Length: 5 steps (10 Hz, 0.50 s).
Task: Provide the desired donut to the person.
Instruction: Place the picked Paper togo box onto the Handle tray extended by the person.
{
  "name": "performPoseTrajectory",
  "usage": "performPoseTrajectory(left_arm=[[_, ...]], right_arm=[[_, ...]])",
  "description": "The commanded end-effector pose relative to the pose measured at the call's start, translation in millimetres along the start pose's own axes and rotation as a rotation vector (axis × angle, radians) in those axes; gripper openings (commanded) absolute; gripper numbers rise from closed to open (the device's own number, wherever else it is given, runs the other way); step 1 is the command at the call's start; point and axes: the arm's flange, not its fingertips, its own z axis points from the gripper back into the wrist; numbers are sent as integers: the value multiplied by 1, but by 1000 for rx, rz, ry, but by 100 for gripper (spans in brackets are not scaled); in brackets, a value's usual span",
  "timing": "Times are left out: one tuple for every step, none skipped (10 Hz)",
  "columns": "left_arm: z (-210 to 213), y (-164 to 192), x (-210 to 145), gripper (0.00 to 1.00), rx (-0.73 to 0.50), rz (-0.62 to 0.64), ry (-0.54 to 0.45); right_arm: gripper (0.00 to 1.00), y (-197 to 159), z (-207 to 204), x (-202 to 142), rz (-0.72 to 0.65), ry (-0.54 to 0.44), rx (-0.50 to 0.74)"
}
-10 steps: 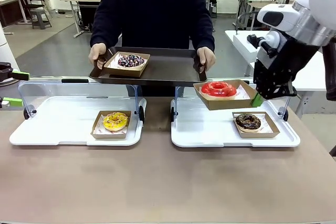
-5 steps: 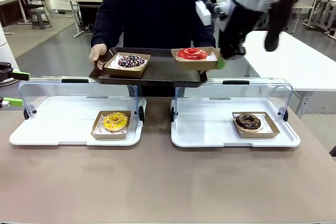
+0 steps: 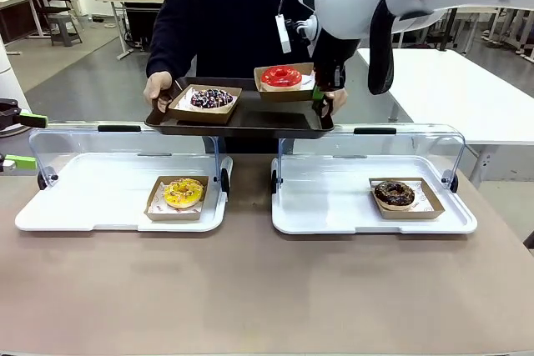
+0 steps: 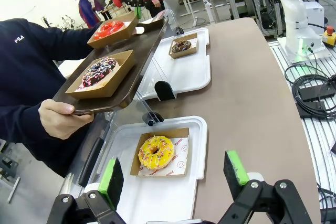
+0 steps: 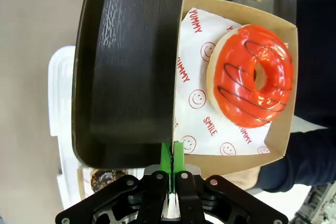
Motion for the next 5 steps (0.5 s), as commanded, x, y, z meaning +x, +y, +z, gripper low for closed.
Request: performPoseTrajectory(left_arm=[[0, 1, -1, 100, 13, -12, -20], [0, 1, -1, 100, 13, -12, -20], [0, 1, -1, 100, 13, -12, -20], [0, 1, -1, 100, 13, -12, -20], [0, 1, -1, 100, 13, -12, -20]], right_arm=[[1, -7, -9, 4, -41, -24, 26], [1, -10, -16, 1, -47, -34, 40], [1, -14, -21, -4, -47, -76, 64], [1, -16, -23, -8, -62, -74, 50], [60, -19, -25, -9, -47, -107, 61]])
